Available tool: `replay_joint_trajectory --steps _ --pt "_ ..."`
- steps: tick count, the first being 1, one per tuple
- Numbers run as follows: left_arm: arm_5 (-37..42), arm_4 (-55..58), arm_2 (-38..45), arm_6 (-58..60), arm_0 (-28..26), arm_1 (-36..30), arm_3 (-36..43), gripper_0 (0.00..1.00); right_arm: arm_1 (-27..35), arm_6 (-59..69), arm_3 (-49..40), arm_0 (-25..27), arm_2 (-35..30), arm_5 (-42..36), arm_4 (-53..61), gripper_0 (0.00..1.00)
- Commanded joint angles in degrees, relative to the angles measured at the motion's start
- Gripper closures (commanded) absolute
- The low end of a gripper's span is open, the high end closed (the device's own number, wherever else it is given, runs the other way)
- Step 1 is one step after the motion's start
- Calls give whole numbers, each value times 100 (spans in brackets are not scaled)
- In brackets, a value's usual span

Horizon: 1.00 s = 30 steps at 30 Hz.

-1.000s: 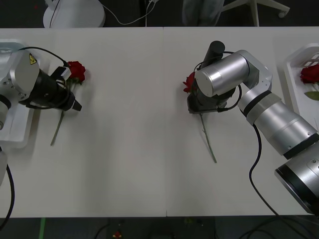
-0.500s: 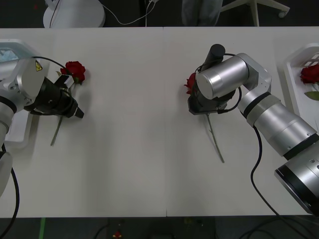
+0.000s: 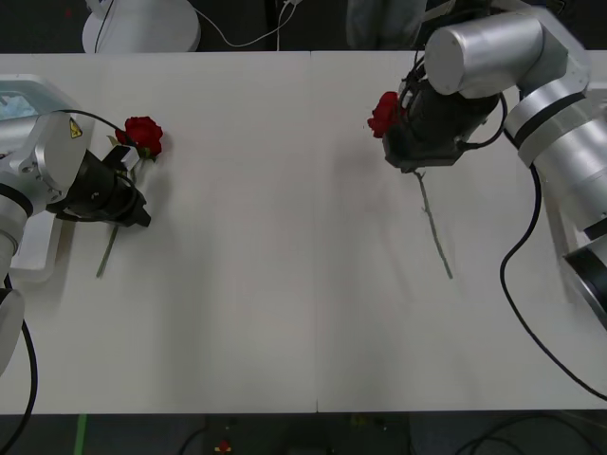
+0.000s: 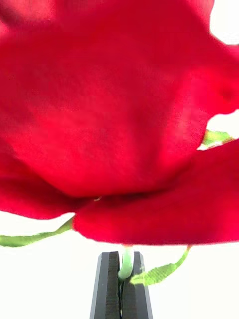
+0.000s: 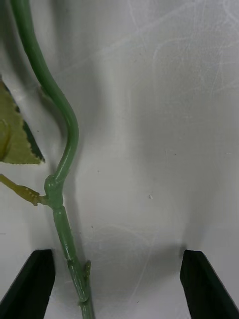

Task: Put the red flowers into the right box and the blue flowers into the left box

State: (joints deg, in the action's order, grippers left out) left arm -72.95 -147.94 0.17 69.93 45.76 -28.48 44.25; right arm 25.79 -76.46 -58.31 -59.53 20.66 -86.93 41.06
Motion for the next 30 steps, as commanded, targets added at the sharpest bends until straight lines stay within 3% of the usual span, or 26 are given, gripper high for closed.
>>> replay_joint_trajectory --steps 1,3,4,5,6,15,23,30 --pt "158 -78 -148 -40 -14 70 -5 57 840 -1293 -224 -674 -264 -421 -160 100" --pt "255 -95 -175 -146 -49 79 -5 74 1069 -1811 -224 -771 -273 -544 -371 100" --pt "255 -95 -175 -146 -49 79 -5 74 1069 -1811 -224 -771 -273 -544 -371 100" --pt "369 -121 -227 -225 -84 70 -5 98 1315 -2383 -224 -832 -282 -614 -687 100" --pt "395 -130 -236 -234 -84 70 -5 100 1394 -2541 -233 -841 -282 -614 -766 100" --pt "483 -157 -254 -410 -111 70 4 100 2370 -3429 233 -815 -273 -78 -2190 100" --pt "298 256 -227 -550 -111 70 602 100 2449 -3376 1533 -824 -396 1302 -3095 100" --pt "-202 1759 -78 -603 -111 44 1287 100 2396 -2796 2535 -674 -413 2251 -3315 100"
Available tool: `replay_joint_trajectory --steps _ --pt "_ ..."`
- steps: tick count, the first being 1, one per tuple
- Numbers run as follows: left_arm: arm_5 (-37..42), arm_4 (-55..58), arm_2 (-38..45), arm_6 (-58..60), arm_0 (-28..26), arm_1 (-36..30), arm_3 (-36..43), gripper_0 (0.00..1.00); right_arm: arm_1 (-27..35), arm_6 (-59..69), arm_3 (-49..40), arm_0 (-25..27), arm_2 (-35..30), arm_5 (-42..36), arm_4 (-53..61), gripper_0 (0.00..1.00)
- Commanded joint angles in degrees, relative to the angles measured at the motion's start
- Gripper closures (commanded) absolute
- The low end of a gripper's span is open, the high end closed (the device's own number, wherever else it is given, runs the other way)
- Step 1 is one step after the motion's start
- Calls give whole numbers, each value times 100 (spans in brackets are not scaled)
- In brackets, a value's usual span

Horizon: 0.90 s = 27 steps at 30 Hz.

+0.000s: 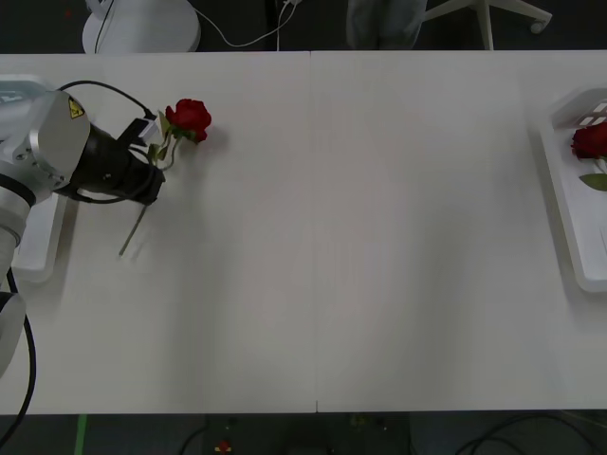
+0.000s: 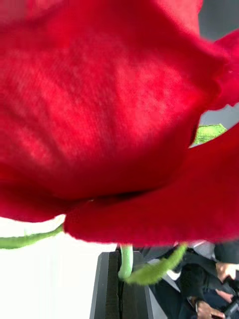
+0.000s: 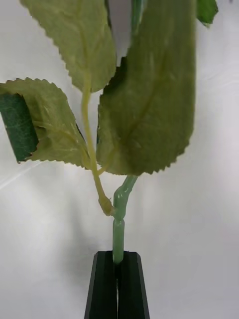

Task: Put the red flowers into the right box and the blue flowers into the left box

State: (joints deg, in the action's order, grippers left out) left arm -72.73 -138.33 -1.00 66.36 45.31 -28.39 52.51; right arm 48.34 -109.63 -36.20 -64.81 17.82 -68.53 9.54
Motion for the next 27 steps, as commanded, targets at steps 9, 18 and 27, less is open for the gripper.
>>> replay_joint_trajectory --steps 9,18,27 --pt "-470 3119 38 -282 -66 26 778 100 -61 1690 430 618 -402 1413 -804 100" --pt "-848 5018 38 -396 -66 26 1358 100 -246 2631 430 1330 -534 1773 -1217 100" --pt "-1340 6512 38 -1284 -145 -9 1499 100 -386 2895 430 1418 -631 1773 -1411 100"
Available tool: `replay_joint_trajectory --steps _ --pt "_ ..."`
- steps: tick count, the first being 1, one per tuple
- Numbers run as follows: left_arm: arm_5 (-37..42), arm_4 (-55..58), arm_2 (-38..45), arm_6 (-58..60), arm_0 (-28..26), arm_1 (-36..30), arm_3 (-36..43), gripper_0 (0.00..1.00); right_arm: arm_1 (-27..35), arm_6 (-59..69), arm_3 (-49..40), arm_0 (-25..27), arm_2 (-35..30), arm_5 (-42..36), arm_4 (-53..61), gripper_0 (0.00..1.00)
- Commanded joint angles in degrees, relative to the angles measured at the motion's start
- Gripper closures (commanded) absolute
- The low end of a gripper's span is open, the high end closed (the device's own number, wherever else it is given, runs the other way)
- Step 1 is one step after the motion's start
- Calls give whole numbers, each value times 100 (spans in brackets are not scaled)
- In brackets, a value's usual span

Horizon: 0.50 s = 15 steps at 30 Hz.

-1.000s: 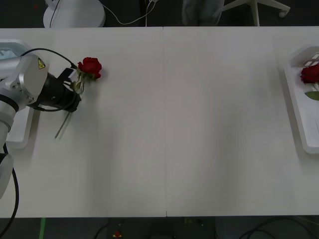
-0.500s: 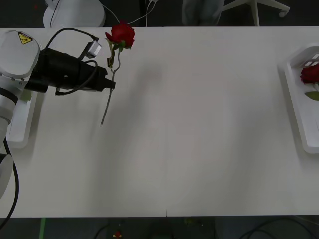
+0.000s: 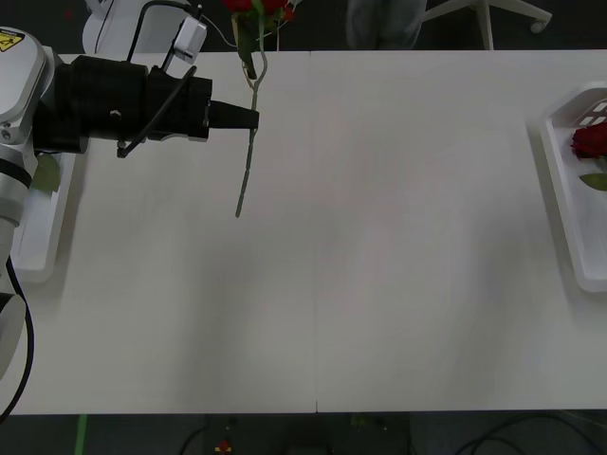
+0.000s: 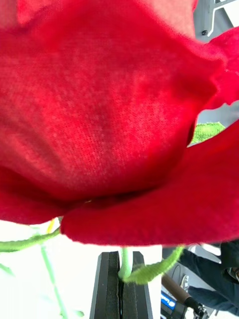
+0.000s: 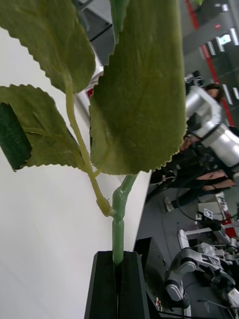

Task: Put the red flowers into the right box and the blue flowers into the left box

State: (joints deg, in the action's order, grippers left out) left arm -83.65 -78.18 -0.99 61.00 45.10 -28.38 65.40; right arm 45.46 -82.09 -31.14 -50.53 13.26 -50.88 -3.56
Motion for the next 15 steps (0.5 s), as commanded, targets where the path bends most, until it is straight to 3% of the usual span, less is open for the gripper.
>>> replay_joint_trajectory --steps 1,3,5,6,10,15 --pt "-301 611 37 -818 -133 -10 210 100 -99 131 -76 -1 -174 8 -92 100" --pt "-380 813 37 -941 -168 -10 219 100 -99 105 -76 -10 -174 43 -92 100" --pt "-406 927 37 -1064 -212 -10 272 100 -99 96 -76 -10 -174 78 -92 87" --pt "-406 997 28 -1090 -230 -10 333 100 -99 87 -76 -10 -174 113 -92 71" --pt "-406 1077 28 -1047 -300 -10 536 100 -99 52 -76 -10 -262 122 -92 47" --pt "-380 1156 -7 -994 -397 -1 720 100 -90 -71 -76 -18 -341 122 -48 34"
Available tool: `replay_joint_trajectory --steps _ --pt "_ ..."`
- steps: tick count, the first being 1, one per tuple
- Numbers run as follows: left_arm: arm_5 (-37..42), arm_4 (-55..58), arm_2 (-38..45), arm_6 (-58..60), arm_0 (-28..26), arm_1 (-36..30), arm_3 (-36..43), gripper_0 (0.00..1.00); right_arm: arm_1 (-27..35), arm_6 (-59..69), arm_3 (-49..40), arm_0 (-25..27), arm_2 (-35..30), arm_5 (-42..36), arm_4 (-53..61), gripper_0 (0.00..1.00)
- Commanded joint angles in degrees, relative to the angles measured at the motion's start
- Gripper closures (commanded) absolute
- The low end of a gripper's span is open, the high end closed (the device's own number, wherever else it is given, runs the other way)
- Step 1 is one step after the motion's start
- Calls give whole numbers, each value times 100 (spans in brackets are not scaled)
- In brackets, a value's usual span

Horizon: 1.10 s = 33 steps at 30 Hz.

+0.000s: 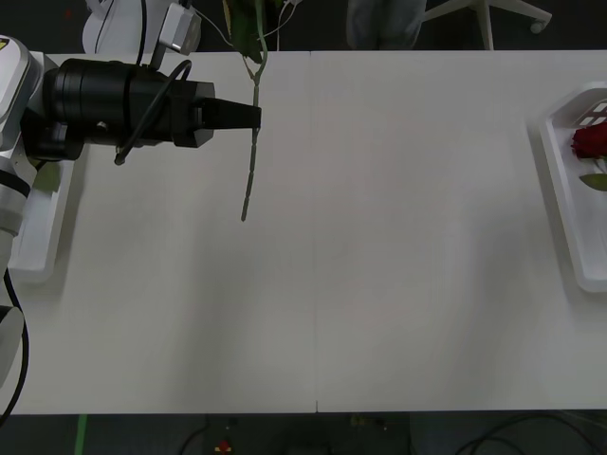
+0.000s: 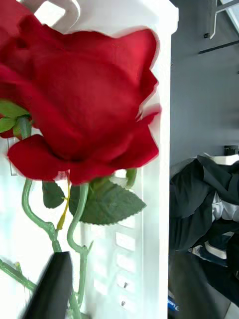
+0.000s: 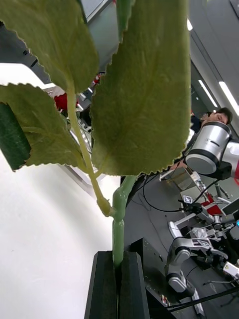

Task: Put the red flowers into the right box and the blue flowers into the left box

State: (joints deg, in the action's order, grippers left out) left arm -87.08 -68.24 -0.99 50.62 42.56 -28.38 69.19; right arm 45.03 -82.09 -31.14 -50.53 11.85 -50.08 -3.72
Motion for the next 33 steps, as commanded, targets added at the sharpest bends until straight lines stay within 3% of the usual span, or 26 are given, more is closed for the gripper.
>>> replay_joint_trajectory --steps 1,6,14,17,19,24,33 --pt "7 214 -77 44 -160 8 403 100 -21 -114 -76 -36 -210 42 64 31" --pt "279 390 -367 9 -239 8 543 100 234 -967 -155 -221 -262 -195 1031 24" --pt "552 636 -745 -35 -239 43 622 100 955 -2637 -1570 -230 -377 -2146 3844 23" --pt "569 671 -807 -17 -239 43 614 100 1043 -2839 -1878 -177 -377 -2542 4529 22" --pt "648 689 -868 -35 -239 43 631 100 1166 -3032 -2423 8 -377 -3104 5619 21" --pt "675 689 -877 -44 -239 43 640 100 1227 -3032 -3363 430 -385 -3685 6823 17" --pt "675 689 -877 -44 -239 43 640 100 1271 -2979 -4101 1361 -69 -3851 9996 16"
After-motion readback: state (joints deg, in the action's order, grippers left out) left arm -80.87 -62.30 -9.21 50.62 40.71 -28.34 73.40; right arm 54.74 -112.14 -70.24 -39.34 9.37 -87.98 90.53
